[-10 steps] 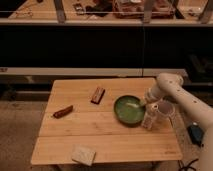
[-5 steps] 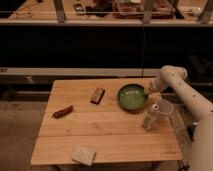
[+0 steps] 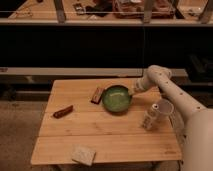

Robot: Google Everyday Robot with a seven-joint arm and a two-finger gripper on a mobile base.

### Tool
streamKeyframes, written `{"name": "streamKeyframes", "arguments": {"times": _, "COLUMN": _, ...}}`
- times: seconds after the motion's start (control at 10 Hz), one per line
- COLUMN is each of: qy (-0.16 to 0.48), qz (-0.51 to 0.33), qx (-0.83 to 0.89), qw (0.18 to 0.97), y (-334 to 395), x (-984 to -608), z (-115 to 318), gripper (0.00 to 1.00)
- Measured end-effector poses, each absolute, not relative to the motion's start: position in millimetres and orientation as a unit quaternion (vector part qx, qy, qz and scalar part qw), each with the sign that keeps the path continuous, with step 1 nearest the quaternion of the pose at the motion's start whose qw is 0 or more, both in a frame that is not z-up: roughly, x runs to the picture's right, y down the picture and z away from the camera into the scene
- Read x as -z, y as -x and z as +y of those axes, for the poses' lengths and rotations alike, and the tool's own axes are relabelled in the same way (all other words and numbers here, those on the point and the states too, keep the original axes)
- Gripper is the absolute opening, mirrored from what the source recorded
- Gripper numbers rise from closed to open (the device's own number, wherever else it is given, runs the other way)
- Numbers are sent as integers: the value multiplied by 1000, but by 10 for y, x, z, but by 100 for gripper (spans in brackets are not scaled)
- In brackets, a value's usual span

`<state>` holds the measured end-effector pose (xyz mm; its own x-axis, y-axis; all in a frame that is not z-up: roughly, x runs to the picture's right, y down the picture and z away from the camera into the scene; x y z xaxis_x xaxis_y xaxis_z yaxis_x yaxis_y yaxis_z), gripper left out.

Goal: Drag the ceramic bowl in a circle

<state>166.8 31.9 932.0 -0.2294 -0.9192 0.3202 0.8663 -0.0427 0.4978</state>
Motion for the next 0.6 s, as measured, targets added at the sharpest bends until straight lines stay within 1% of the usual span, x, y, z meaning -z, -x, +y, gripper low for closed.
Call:
{"name": "streamKeyframes", "arguments": {"times": 0.3, "qy": -66, "qz": -351, "qx": 726, "qw": 588, "y": -1494, "x": -9111, "z": 543, "gripper": 10}}
{"name": "streamKeyframes", "arguments": {"times": 0.6, "qy": -55, "qz": -367, "qx": 730, "qw": 575, "y": -1697, "x": -8967, "z": 816, "gripper": 10}}
